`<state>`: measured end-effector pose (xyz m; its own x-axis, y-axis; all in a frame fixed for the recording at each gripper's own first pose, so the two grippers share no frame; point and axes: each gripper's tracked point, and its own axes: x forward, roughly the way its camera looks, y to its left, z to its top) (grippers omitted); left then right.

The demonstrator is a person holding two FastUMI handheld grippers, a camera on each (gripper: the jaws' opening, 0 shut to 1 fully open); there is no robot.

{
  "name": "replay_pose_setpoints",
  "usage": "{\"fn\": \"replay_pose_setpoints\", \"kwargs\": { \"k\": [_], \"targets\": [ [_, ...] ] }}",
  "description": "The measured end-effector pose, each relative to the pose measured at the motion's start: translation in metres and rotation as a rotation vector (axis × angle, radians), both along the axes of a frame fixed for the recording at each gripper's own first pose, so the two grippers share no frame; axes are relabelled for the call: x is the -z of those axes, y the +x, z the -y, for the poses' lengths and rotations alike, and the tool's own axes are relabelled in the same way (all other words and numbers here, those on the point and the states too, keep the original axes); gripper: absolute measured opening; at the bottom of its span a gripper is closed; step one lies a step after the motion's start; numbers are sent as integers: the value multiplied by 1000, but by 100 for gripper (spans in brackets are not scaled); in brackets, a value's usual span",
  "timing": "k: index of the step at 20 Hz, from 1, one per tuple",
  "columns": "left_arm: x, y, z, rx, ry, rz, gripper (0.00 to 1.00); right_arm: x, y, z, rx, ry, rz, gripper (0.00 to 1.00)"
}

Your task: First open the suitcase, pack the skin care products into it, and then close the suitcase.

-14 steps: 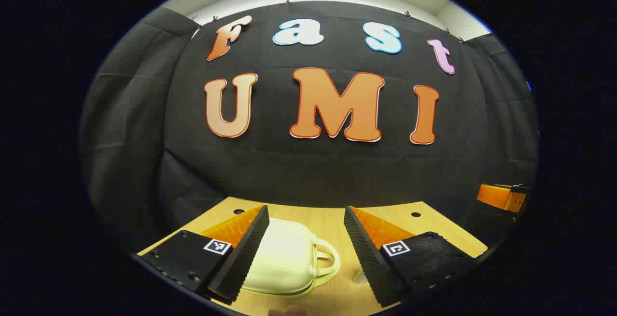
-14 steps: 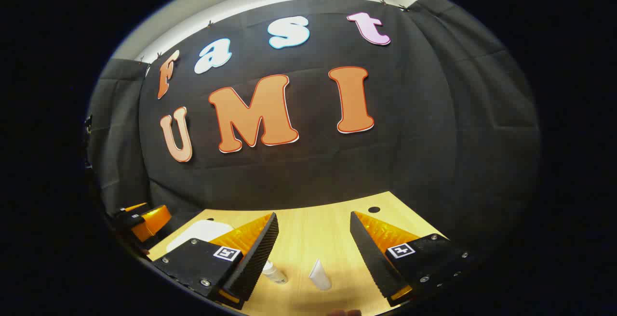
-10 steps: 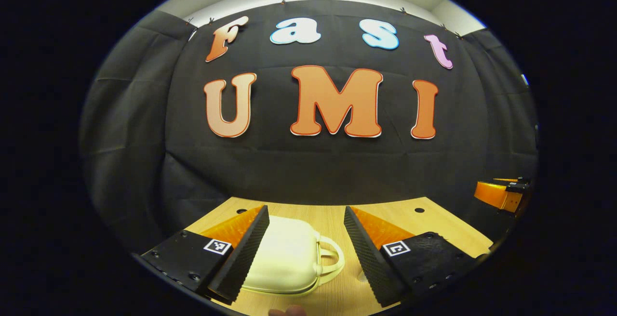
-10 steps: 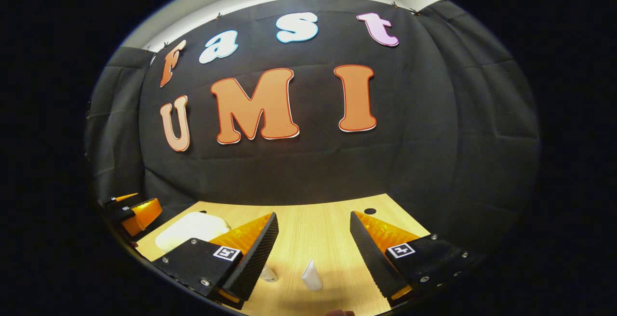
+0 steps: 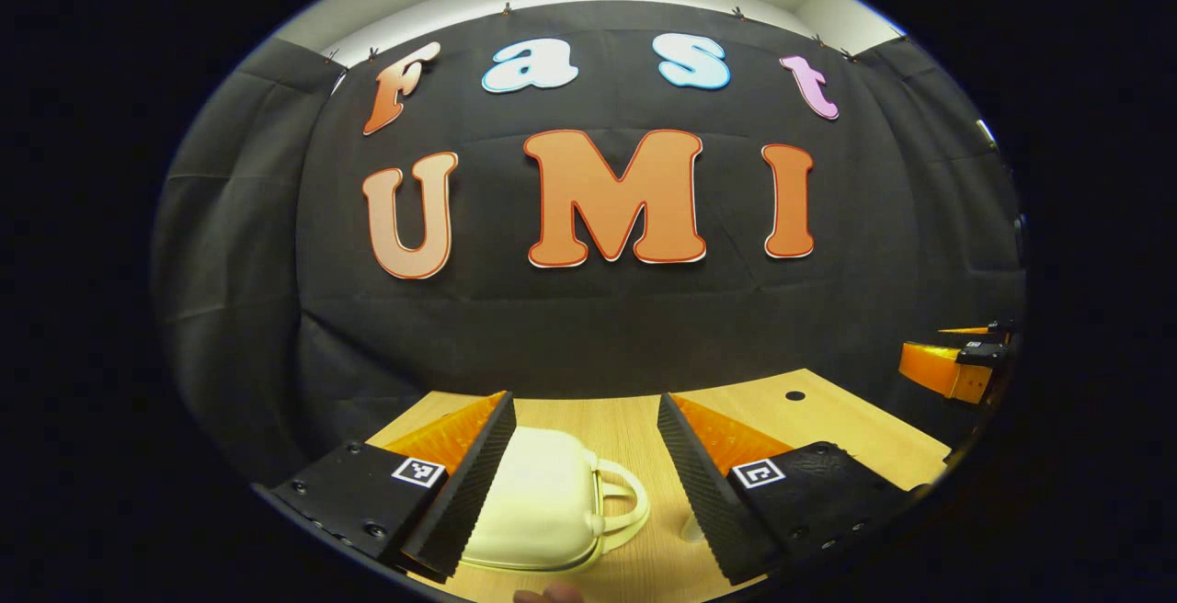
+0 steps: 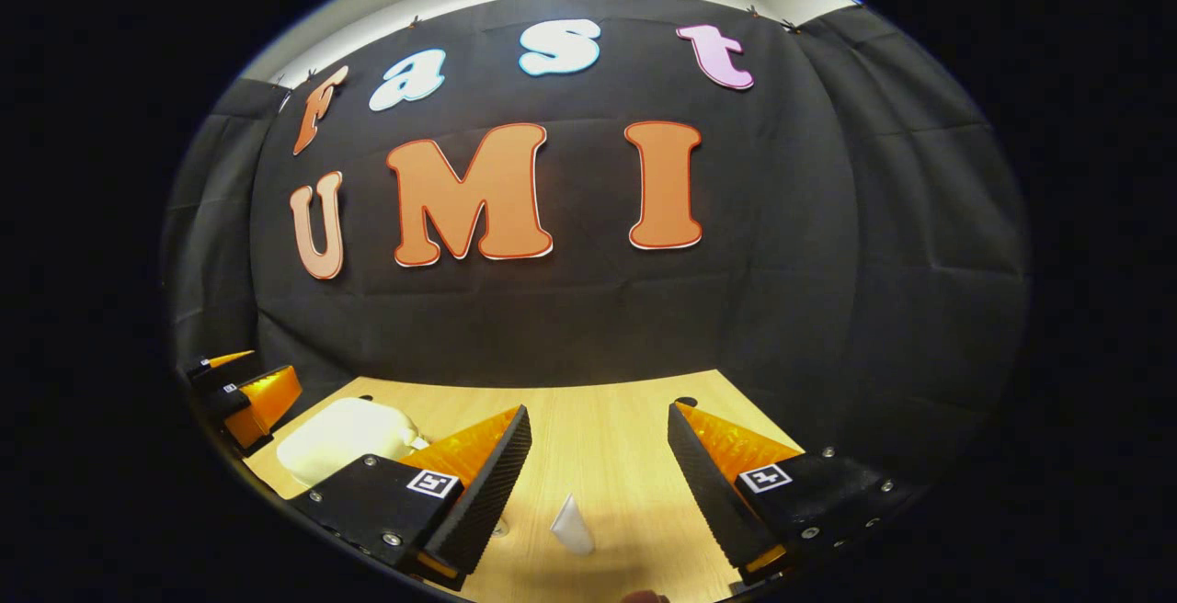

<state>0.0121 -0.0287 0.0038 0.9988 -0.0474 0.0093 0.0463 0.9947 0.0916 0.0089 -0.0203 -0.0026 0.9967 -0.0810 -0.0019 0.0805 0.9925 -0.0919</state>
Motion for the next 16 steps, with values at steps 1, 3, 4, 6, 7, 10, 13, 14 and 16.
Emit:
{"fn": "replay_pose_setpoints", "kwargs": {
  "k": [1, 3, 4, 6, 7, 10, 13, 14, 16],
  "targets": [
    [4, 3, -5, -9, 3, -7, 98, -1, 0, -1, 4, -1, 4, 95],
    [6, 7, -15, -33, 15, -7, 98, 0, 4, -4, -1, 7, 0, 95],
    [8, 9, -19, -45, 26, -8, 98, 0, 5, -4, 0, 9, -7, 95],
    [14, 12, -17, -44, 61, -19, 98, -1, 5, 0, 8, 9, -1, 95],
    [17, 13, -15, -46, 84, -20, 98, -1, 5, 3, 14, 2, -1, 95],
    [21, 15, -6, -42, 187, -12, 100, 9, 5, 9, 25, -2, -27, 95],
    [34, 16, 13, -2, 287, -22, 99, 15, 3, 16, 38, 15, -38, 95],
    [40, 17, 17, 3, 322, -29, 99, 17, 1, 19, 47, 17, -41, 95],
    [56, 20, 21, 7, 414, -55, 99, 22, -1, 29, 66, 26, -50, 95]
  ]
}}
